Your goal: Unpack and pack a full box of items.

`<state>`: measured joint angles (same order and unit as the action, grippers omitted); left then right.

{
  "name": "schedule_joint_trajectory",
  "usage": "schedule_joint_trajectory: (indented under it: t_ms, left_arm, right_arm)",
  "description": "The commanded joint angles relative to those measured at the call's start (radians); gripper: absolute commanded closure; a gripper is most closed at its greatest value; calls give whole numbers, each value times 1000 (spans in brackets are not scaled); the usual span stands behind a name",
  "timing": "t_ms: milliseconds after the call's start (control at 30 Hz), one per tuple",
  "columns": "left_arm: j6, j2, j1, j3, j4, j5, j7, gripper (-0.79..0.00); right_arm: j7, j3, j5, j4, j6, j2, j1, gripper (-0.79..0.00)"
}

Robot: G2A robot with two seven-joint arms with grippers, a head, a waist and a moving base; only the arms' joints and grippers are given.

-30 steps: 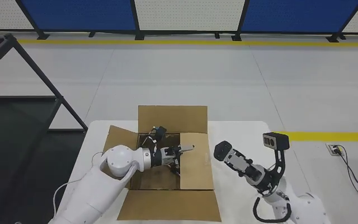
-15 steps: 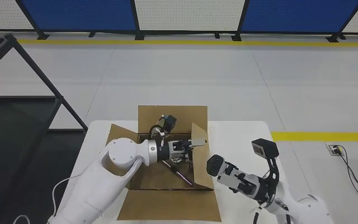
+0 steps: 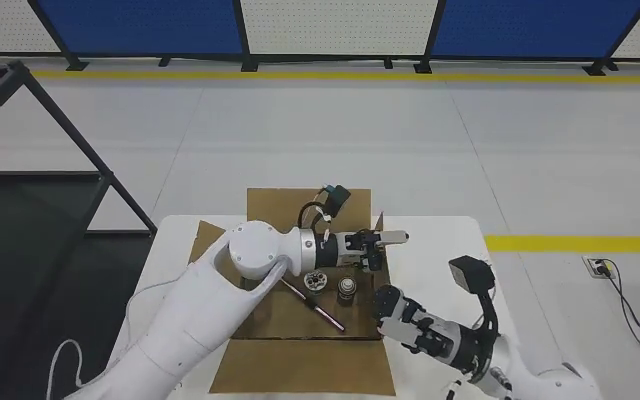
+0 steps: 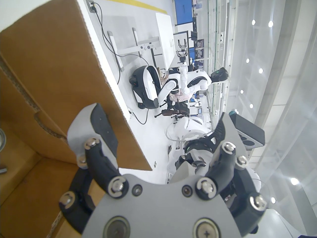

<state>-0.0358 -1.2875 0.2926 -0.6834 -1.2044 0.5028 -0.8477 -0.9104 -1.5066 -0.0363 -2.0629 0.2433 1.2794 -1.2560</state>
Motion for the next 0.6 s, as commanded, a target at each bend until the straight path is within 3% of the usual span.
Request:
schedule_joint_trajectory:
  t_ms: [0, 300, 567]
  left_arm:
    - [8, -19, -22, 20, 39, 20, -8, -785]
    - [54, -84, -78, 69, 152, 57, -33, -785]
    - [92, -97, -75, 48, 194, 47, -57, -785]
  right_arm:
    - [8, -6, 32, -11, -38, -4, -8, -785]
    - [60, -22, 121, -24, -150, -17, -45, -785]
    - [97, -63, 139, -27, -188, -28, -88, -785]
